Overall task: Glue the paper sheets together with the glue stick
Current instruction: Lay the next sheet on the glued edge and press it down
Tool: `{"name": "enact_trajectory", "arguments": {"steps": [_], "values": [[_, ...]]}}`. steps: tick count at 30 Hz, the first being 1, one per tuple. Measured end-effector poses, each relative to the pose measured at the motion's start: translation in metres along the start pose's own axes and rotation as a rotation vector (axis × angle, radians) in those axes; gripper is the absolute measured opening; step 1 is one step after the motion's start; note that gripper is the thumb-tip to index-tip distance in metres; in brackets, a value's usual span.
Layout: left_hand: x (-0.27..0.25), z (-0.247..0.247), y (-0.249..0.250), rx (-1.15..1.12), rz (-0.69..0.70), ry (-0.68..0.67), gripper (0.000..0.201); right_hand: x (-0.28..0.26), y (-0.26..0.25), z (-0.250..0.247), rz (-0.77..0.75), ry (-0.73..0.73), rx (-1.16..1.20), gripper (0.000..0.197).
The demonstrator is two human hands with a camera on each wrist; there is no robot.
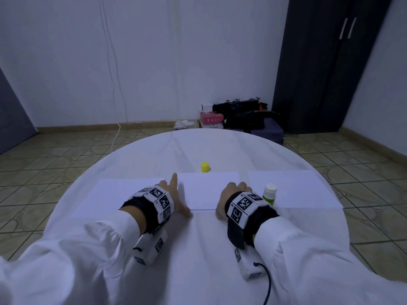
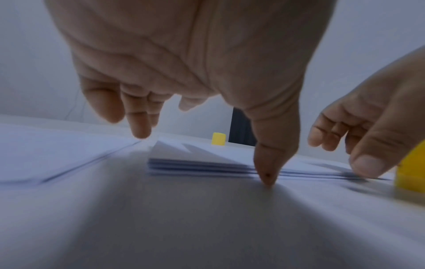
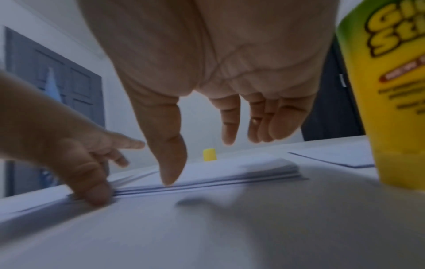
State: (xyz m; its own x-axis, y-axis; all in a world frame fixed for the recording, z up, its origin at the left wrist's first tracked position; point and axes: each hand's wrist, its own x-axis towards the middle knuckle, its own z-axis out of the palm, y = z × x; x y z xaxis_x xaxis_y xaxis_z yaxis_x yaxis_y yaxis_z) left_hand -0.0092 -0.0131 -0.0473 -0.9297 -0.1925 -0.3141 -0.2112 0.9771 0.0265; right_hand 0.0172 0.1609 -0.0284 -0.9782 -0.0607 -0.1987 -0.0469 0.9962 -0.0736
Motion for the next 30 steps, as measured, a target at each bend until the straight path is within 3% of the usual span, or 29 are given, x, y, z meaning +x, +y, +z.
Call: {"name": "enact_trajectory", "arguments": {"steps": [5,15,17,20,21,22,24,25,27,30], "values": [[-0.015,0.000,0.021,0.101,0.113,0.028,0.119,-0.022,0.002,-0.004,-0.091,-0.323,0.078,0.036],[-0.013,-0.012,0.105,0.212,0.304,0.060,0.086,-0.060,0.092,-0.015,-0.242,-0.478,-0.337,0.025],[-0.008,-0.016,0.119,0.234,0.314,0.076,0.078,-0.051,0.111,-0.022,-0.150,-0.464,-0.341,0.021],[0.006,-0.022,0.140,0.204,0.325,0.055,0.073,-0.024,0.135,-0.028,-0.020,-0.344,-0.302,0.028],[0.010,-0.025,0.147,0.193,0.331,0.033,0.075,-0.016,0.140,-0.032,0.015,-0.303,-0.265,0.021],[0.013,-0.026,0.155,0.192,0.335,0.011,0.078,-0.010,0.144,-0.035,0.015,-0.278,-0.225,0.013],[0.020,-0.027,0.170,0.213,0.351,-0.026,0.080,0.001,0.153,-0.037,0.010,-0.286,-0.229,0.049],[0.022,-0.027,0.177,0.231,0.361,-0.034,0.078,0.004,0.154,-0.037,-0.001,-0.326,-0.240,0.058],[0.028,-0.028,0.189,0.245,0.372,-0.017,0.078,0.011,0.156,-0.033,-0.069,-0.356,-0.307,0.059],[0.034,-0.027,0.203,0.189,0.345,-0.034,0.100,0.016,0.157,-0.030,-0.143,-0.328,-0.393,0.048]]}}
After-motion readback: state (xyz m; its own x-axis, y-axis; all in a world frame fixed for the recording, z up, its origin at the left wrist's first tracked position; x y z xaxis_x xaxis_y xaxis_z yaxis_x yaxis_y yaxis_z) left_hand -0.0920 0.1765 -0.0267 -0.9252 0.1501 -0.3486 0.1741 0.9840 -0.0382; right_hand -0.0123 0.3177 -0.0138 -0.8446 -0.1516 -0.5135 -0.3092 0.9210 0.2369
